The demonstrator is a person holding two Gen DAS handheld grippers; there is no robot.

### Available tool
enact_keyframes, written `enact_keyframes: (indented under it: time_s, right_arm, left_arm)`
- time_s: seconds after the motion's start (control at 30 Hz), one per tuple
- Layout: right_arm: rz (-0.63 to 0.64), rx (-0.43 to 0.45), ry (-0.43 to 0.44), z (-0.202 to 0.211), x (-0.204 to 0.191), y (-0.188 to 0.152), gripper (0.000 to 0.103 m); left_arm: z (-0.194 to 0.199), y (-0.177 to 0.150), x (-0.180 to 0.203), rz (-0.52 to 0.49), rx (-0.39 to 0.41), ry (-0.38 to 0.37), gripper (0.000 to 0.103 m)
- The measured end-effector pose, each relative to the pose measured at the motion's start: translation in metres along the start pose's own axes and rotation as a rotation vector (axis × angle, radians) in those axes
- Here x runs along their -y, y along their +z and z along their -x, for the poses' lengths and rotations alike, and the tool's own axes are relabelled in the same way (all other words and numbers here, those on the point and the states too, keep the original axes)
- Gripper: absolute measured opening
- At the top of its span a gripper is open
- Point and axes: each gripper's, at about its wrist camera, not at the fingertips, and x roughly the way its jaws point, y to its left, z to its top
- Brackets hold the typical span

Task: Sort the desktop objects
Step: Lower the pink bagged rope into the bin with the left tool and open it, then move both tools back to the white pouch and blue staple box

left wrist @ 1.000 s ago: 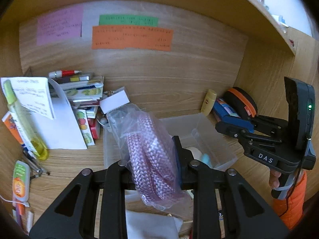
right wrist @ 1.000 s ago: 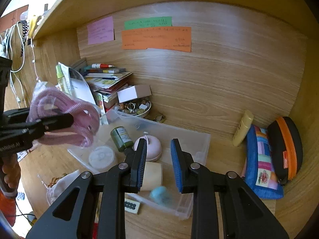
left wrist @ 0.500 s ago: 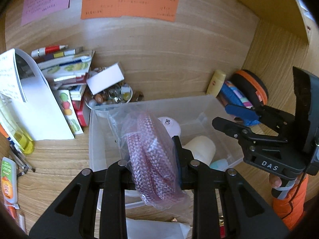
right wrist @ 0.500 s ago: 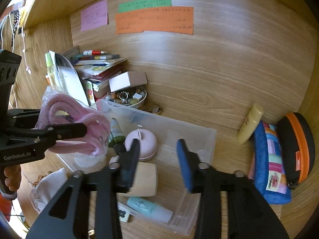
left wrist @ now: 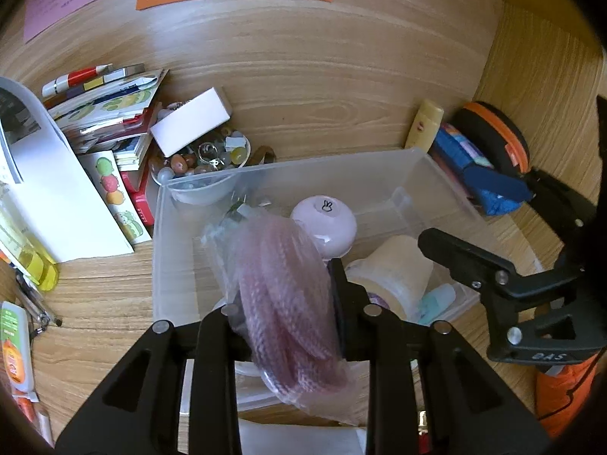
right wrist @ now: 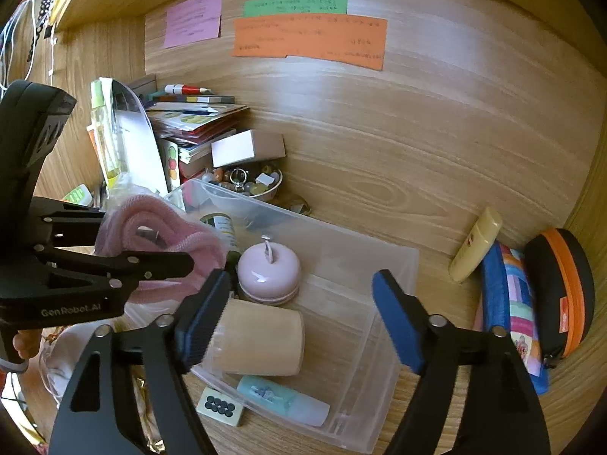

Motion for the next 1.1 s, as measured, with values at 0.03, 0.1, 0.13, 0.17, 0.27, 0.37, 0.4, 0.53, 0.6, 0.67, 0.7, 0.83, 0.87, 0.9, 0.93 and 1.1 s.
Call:
enact_keyframes:
  time_s: [0.03,0.1,0.13,0.17,0.27,0.37,0.4,0.53,0.6,0.67,0.7,0.83,0.87,0.9,0.93,1.1]
  right_arm:
    - [0.003,0.0,-0.002,0.0,0.0,0.0,0.079]
    - [0.006,-0.002,-0.009,0.0,-0.001,0.0,0.083]
    - [0.009,-0.003,-0.012,0.0,-0.001,0.0,0.084]
    - [0.01,-0.004,-0.014,0.001,-0.002,0.0,0.084]
    - [0.018,-0.007,-0.026,0.002,-0.006,0.0,0.086]
    - [0.027,-0.004,-0.034,0.006,-0.009,0.002,0.087]
    - [0.03,-0.003,-0.039,0.007,-0.01,0.002,0.089]
    - [0.042,0.011,-0.065,0.015,-0.016,0.004,0.096]
    - [0.047,0.017,-0.073,0.019,-0.017,0.005,0.096]
    - [0.053,0.025,-0.084,0.025,-0.019,0.004,0.096]
    - [0.054,0.028,-0.086,0.027,-0.019,0.004,0.096]
    - [0.054,0.045,-0.089,0.043,-0.022,0.0,0.096]
    - [0.051,0.049,-0.09,0.048,-0.023,-0.002,0.096]
    - [0.049,0.051,-0.092,0.052,-0.023,-0.003,0.096]
    - [0.049,0.053,-0.093,0.055,-0.024,-0.005,0.096]
    - [0.042,0.071,-0.095,0.077,-0.028,-0.017,0.097]
  left_arm:
    - [-0.001,0.0,0.0,-0.001,-0.001,0.016,0.034]
    - [0.0,-0.001,-0.001,0.0,0.006,0.034,0.044]
    - [0.002,-0.001,-0.002,0.003,0.012,0.04,0.054]
    - [0.005,-0.001,-0.003,0.006,0.022,0.05,0.061]
    - [0.014,-0.001,-0.005,0.007,0.043,0.067,0.064]
    - [0.022,-0.001,-0.008,0.008,0.058,0.092,0.073]
    - [0.026,-0.002,-0.009,0.007,0.069,0.107,0.074]
    - [0.038,-0.006,-0.014,0.014,0.084,0.137,0.088]
    - [0.047,-0.01,-0.016,0.018,0.105,0.158,0.091]
    - [0.053,-0.013,-0.015,0.017,0.118,0.178,0.093]
    - [0.058,-0.015,-0.016,0.018,0.126,0.187,0.094]
    - [0.074,-0.024,-0.017,0.023,0.15,0.212,0.096]
    - [0.079,-0.027,-0.017,0.024,0.156,0.218,0.097]
    - [0.082,-0.03,-0.018,0.027,0.161,0.222,0.097]
    - [0.084,-0.032,-0.018,0.031,0.163,0.224,0.097]
    - [0.102,-0.05,-0.025,0.052,0.174,0.25,0.099]
